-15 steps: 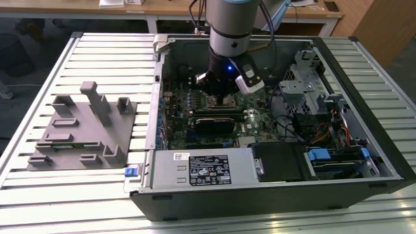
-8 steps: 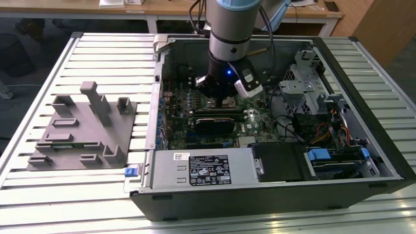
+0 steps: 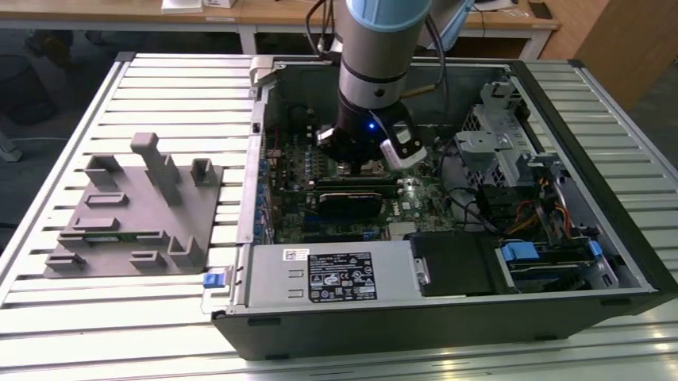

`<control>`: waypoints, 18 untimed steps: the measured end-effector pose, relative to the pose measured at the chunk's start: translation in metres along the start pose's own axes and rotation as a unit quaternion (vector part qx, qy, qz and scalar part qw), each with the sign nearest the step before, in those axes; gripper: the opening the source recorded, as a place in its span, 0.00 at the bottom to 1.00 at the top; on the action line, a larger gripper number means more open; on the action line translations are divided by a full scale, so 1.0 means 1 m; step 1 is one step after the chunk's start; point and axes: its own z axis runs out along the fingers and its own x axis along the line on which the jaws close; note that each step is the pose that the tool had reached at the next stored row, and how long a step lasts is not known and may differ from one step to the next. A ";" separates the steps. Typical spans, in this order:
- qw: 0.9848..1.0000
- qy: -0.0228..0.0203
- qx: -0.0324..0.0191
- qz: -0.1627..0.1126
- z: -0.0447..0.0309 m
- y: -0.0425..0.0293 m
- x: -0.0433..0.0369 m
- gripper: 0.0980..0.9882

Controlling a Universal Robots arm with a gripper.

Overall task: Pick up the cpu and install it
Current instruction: 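Install the second cpu locking lever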

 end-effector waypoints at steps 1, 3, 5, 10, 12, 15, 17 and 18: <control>1.000 0.000 -0.003 0.000 0.0000 -0.0012 0.0012 0.01; 1.000 0.000 -0.008 0.000 0.0003 -0.0024 0.0036 0.01; 1.000 0.000 -0.010 0.000 0.0014 -0.0024 0.0050 0.01; 1.000 0.000 -0.010 0.000 0.0048 -0.0030 0.0056 0.01; 1.000 0.000 -0.010 0.000 0.0056 -0.0031 0.0056 0.01; 1.000 0.000 -0.010 0.000 0.0059 -0.0032 0.0056 0.01; 1.000 0.000 -0.010 0.000 0.0060 -0.0032 0.0056 0.01; 1.000 0.000 -0.010 0.000 0.0060 -0.0032 0.0056 0.01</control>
